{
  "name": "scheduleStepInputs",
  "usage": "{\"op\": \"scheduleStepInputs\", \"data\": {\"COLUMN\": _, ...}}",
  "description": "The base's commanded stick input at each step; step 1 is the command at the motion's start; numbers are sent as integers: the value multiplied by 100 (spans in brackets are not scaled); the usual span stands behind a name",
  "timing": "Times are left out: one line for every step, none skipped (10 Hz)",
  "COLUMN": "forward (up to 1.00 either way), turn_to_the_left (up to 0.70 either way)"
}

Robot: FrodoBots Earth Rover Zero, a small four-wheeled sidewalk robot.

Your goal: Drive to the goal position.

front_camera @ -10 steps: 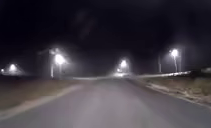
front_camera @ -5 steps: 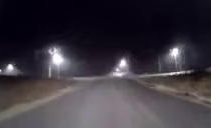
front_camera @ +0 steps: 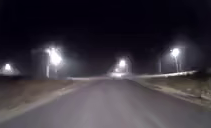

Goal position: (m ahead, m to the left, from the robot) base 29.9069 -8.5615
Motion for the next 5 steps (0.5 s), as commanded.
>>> {"op": "scheduleStepInputs", "data": {"forward": 100, "turn_to_the_left": 0}}
{"op": "scheduleStepInputs", "data": {"forward": 100, "turn_to_the_left": 0}}
{"op": "scheduleStepInputs", "data": {"forward": 100, "turn_to_the_left": 0}}
{"op": "scheduleStepInputs", "data": {"forward": 100, "turn_to_the_left": 0}}
{"op": "scheduleStepInputs", "data": {"forward": 100, "turn_to_the_left": 0}}
